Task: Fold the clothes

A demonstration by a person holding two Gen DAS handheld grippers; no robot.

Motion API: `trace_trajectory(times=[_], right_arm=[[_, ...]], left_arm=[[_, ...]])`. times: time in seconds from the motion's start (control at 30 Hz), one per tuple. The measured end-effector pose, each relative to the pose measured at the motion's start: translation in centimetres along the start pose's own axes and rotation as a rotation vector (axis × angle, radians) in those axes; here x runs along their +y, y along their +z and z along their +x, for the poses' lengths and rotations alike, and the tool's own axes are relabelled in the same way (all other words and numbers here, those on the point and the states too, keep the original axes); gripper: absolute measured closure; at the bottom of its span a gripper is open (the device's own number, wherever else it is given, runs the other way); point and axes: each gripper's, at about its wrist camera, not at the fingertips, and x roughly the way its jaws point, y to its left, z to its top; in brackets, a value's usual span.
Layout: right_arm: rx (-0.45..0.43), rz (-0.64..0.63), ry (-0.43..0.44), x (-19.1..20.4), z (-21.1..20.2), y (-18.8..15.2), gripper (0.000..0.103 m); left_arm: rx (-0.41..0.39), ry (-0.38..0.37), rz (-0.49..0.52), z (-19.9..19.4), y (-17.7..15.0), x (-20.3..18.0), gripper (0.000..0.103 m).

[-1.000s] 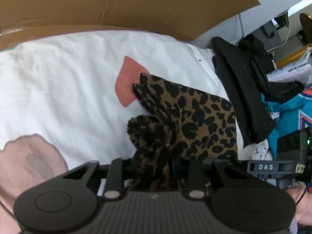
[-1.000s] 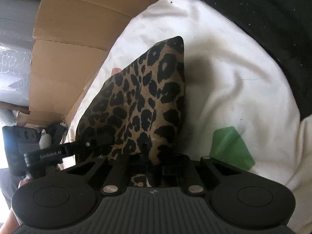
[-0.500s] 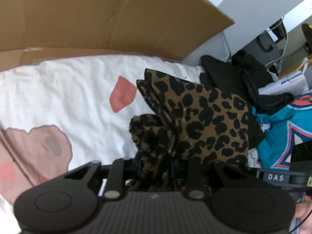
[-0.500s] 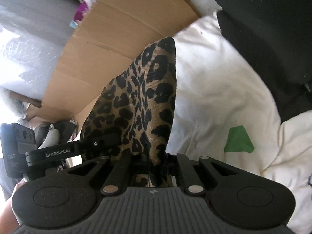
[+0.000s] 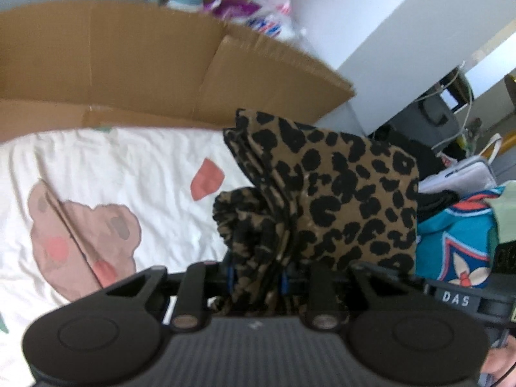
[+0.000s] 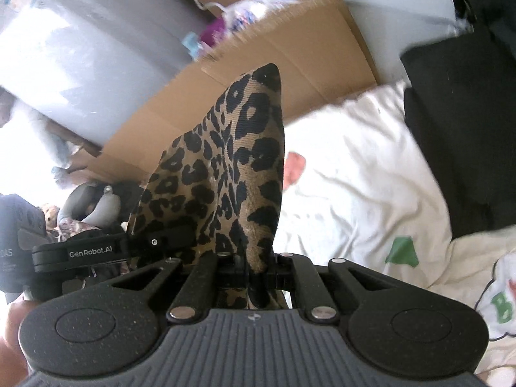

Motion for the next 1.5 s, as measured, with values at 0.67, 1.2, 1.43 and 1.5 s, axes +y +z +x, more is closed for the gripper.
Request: trace_trajectory(times=[0.67, 1.2, 1.43, 1.5], right_arm=[[-0.102, -0.077, 0.039, 11.0, -18.2, 7.8, 0.098], [-0.161, -0.195, -0.053, 15.3, -28.8, 9.3, 0.098], [-0.196, -0.23, -0.087, 15.1, -33.4, 9.2, 0.098], [-0.203, -0.238, -0.095, 14.8, -34.6, 9.0, 0.098]], left_arm=[[-0.204, 0.009, -0.052, -17.5, 4.5, -11.4, 0.077], [-0.276, 0.011, -0.003, -23.1, 3.4, -19.1, 0.077], [-0.299, -0.016, 0.011, -24.5, 2.0, -22.7, 0.077], [-0.295, -0.015, 0.015, -24.4, 1.7, -23.6, 0.077]])
